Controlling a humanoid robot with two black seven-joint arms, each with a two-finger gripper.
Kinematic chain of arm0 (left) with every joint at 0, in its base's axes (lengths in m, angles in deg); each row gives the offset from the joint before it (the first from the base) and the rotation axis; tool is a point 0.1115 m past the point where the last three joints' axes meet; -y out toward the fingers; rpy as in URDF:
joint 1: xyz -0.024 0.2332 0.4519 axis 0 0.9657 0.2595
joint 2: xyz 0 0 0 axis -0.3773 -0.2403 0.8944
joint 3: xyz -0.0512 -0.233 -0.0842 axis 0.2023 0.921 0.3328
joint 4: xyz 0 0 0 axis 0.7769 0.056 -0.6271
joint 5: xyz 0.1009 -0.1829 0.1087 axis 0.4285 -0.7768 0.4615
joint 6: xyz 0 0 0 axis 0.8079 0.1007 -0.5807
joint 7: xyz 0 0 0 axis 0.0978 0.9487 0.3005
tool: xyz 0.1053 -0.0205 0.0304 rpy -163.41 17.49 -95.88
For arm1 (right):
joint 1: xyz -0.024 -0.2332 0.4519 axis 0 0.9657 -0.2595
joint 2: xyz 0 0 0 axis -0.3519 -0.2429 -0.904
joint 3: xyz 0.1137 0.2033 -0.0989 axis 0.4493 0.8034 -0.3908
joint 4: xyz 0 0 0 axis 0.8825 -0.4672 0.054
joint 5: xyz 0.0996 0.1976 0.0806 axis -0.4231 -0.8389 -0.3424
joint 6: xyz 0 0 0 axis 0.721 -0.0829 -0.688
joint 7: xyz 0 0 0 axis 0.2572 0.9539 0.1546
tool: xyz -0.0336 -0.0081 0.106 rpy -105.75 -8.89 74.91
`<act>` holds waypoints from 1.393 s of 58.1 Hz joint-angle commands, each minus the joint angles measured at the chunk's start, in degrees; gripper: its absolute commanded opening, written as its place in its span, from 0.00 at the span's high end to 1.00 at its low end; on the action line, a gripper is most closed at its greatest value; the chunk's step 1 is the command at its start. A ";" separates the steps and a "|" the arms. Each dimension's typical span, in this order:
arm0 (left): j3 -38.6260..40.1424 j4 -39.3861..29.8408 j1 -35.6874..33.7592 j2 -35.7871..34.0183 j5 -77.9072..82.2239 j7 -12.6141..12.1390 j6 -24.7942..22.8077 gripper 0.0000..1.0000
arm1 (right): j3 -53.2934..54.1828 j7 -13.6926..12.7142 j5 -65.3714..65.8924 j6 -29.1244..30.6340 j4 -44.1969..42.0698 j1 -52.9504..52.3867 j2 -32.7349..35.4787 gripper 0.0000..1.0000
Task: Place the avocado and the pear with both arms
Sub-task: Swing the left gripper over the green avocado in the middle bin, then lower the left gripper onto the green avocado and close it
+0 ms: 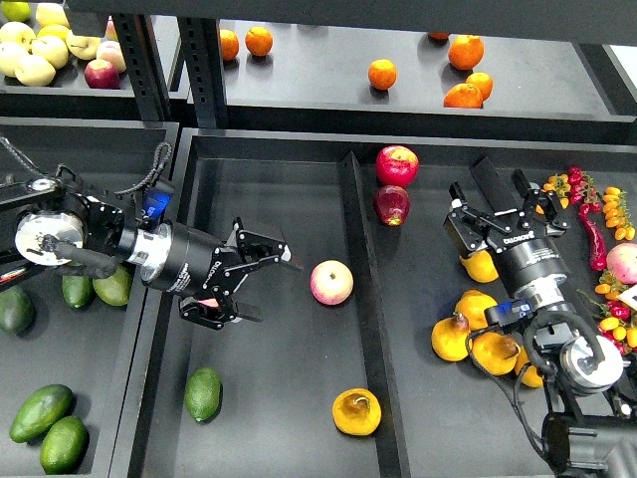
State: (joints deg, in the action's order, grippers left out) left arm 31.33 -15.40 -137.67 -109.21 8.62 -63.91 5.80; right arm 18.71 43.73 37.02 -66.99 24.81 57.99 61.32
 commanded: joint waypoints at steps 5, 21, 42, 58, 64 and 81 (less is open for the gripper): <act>-9.58 0.39 -5.93 1.24 6.62 0.00 0.00 0.01 | 0.19 -0.01 0.00 -0.04 -0.22 -0.10 0.00 0.01; -22.93 1.62 -9.35 8.01 8.73 0.00 0.00 0.01 | -0.69 -0.01 0.00 -0.04 -1.37 -0.10 0.00 0.01; -28.39 9.71 -10.85 17.50 8.20 0.00 0.00 0.01 | -1.04 -0.01 0.00 0.13 -1.63 -0.19 0.00 0.01; -31.20 16.38 -9.45 20.93 7.94 0.00 0.00 0.01 | -0.95 -0.01 -0.09 0.31 -1.37 -0.02 0.00 0.01; -31.82 18.23 -7.51 21.46 8.03 0.00 0.00 0.01 | -0.95 -0.01 -0.09 0.31 -1.37 -0.02 0.00 0.01; -31.82 22.19 -2.76 22.60 8.38 0.00 0.00 0.01 | -0.95 -0.01 -0.09 0.66 -1.46 0.07 0.00 0.01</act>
State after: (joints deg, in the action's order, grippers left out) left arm -0.49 5.59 -141.76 -86.84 16.96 -63.90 5.80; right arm 17.76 43.72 36.92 -66.41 23.45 57.98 61.32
